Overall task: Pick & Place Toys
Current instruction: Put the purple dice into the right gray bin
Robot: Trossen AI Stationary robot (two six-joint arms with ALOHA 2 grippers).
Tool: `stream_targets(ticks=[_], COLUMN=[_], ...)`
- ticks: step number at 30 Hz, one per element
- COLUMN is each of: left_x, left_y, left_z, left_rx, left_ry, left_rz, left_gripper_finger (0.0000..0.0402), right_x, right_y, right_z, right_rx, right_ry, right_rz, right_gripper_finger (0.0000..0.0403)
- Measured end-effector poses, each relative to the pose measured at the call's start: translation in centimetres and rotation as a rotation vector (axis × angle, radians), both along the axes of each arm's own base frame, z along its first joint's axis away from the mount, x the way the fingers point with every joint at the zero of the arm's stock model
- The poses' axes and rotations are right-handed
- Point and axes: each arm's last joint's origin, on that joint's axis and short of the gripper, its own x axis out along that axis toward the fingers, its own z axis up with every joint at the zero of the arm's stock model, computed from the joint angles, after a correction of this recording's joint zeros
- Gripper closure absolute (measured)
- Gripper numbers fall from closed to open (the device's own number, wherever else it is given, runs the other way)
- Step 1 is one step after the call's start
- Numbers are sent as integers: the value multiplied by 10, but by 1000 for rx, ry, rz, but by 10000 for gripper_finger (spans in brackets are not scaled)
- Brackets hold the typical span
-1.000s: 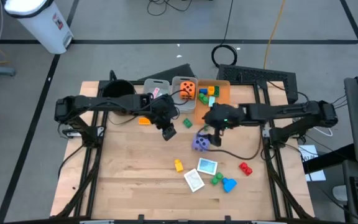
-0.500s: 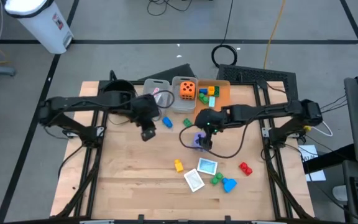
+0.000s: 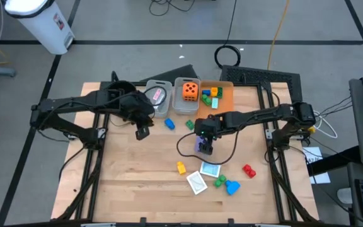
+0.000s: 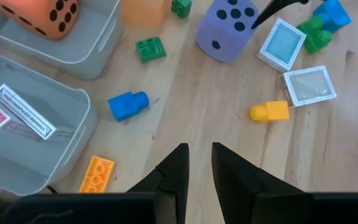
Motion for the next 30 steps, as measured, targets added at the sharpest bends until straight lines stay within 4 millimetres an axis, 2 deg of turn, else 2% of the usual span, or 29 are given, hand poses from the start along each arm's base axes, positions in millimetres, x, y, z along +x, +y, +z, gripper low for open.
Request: stream_targets(ticks=[17,26,30], left_x=[0,0,0], left_y=[1,1,1], left_z=[0,0,0], left_rx=[20,15,15], left_ry=[0,-2,-3], left_rz=[-24,-18,-16], left_gripper_finger=[328,328,328], right_x=[-3,-13,-12], right_y=[7,8,8], right_z=[-9,-29,-33], right_rx=[49,71,79], right_ry=[68,100,80], right_rz=[44,61,40], right_gripper_finger=[3,3,3])
